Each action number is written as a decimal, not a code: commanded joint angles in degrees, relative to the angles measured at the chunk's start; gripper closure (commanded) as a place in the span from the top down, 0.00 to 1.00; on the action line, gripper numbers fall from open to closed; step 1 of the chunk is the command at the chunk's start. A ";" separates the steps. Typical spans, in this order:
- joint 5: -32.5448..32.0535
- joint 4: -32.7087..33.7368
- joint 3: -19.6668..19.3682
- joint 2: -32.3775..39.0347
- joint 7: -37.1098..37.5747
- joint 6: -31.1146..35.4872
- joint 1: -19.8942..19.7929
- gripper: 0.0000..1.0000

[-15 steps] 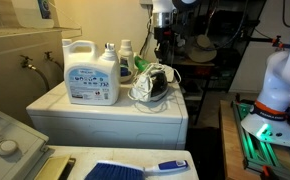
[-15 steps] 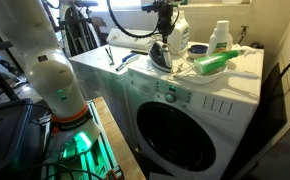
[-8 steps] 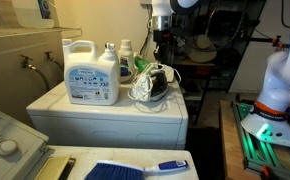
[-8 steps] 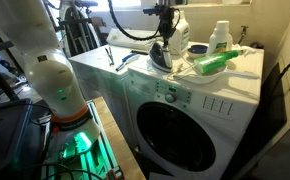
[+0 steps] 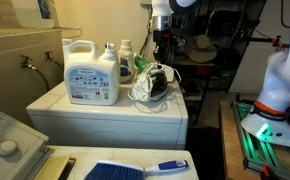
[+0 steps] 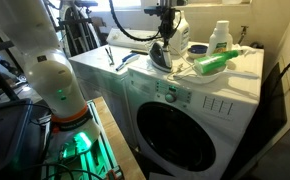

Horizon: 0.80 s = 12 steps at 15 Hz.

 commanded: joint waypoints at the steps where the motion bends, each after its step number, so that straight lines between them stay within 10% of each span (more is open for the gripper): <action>1: 1.00 -1.64 -0.30 1.66 -1.43 -1.01 -0.25 0.00; 12: 3.46 -2.55 -0.89 3.83 -3.14 -0.02 -0.84 0.00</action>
